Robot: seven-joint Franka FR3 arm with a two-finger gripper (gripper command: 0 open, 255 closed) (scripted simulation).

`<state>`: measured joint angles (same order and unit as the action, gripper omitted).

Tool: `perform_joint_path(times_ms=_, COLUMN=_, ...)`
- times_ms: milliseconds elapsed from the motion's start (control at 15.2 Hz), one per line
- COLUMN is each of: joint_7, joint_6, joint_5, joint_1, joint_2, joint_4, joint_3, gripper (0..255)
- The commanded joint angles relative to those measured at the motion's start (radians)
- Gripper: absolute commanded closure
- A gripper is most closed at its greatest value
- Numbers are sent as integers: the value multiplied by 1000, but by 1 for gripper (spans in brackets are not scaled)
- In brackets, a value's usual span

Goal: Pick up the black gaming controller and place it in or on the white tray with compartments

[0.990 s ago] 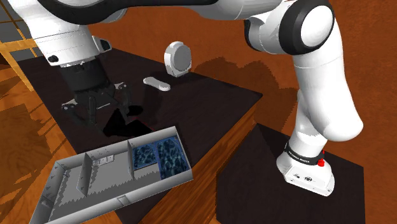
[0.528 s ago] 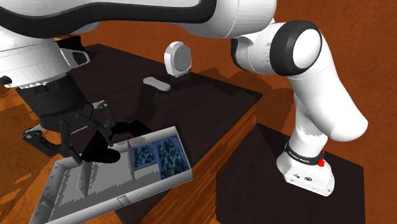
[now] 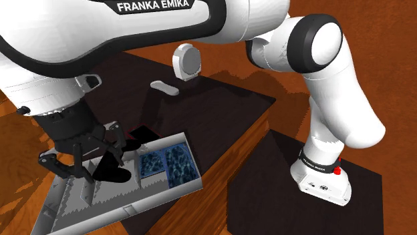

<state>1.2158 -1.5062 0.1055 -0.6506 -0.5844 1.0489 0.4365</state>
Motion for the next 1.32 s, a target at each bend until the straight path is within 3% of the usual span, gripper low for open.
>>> perform_joint_path(times_ms=0, joint_7=-2, joint_6=-40, joint_5=-5, joint_1=10, joint_2=15, joint_4=55, joint_3=1, gripper=255)
perform_joint_path(times_ms=330, joint_7=-6, joint_6=-111, joint_5=-8, joint_1=24, joint_2=27, joint_4=139, joint_3=1, gripper=255)
perform_joint_path(times_ms=858, joint_7=-6, joint_6=-111, joint_5=-8, joint_1=24, joint_2=27, joint_4=139, joint_3=1, gripper=255)
perform_joint_path(times_ms=924, joint_7=-5, joint_6=-111, joint_5=-8, joint_1=23, joint_2=27, joint_4=139, joint_3=1, gripper=0)
perform_joint_path(times_ms=1254, joint_7=-6, joint_6=-111, joint_5=-8, joint_1=24, joint_2=27, joint_4=139, joint_3=1, gripper=0)
